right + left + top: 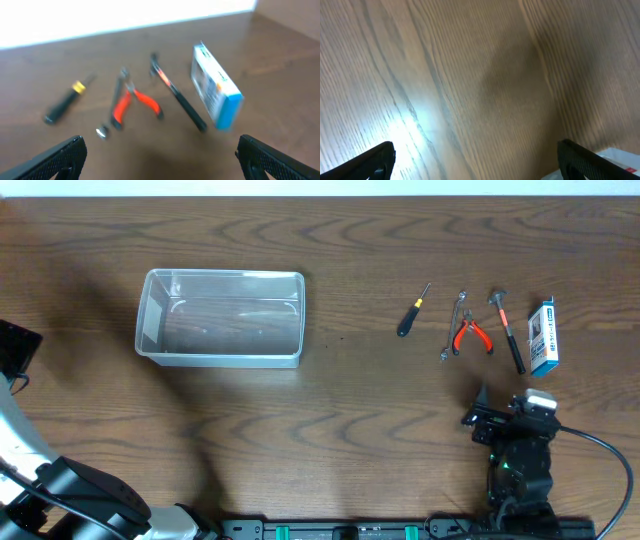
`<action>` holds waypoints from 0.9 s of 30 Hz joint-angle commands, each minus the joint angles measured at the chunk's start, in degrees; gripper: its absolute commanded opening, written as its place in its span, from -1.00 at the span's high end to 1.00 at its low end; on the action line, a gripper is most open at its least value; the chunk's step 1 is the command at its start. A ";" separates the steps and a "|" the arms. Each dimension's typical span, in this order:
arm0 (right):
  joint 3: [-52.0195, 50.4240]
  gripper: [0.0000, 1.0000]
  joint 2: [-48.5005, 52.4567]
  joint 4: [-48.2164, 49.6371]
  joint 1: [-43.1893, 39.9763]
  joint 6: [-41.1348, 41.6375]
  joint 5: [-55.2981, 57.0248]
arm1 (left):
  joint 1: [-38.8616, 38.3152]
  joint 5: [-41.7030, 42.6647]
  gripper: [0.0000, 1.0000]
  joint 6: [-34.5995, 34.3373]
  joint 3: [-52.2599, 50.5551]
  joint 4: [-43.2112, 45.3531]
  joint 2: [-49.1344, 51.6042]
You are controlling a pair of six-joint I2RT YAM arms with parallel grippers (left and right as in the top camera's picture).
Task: Pack container
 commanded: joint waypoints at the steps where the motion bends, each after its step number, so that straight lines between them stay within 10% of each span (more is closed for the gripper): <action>1: -0.02 -0.98 -0.04 4.28 0.48 0.44 -8.09 | -0.13 3.89 -0.92 0.87 0.61 -0.28 -0.57; 15: 18.93 -0.98 17.35 10.71 0.48 0.46 -15.82 | -1.25 16.46 -0.76 7.65 0.61 -0.26 -0.57; 27: 77.88 -0.99 69.70 -14.12 2.23 -2.38 -30.97 | -7.91 16.44 -0.77 10.34 0.61 -2.16 -0.57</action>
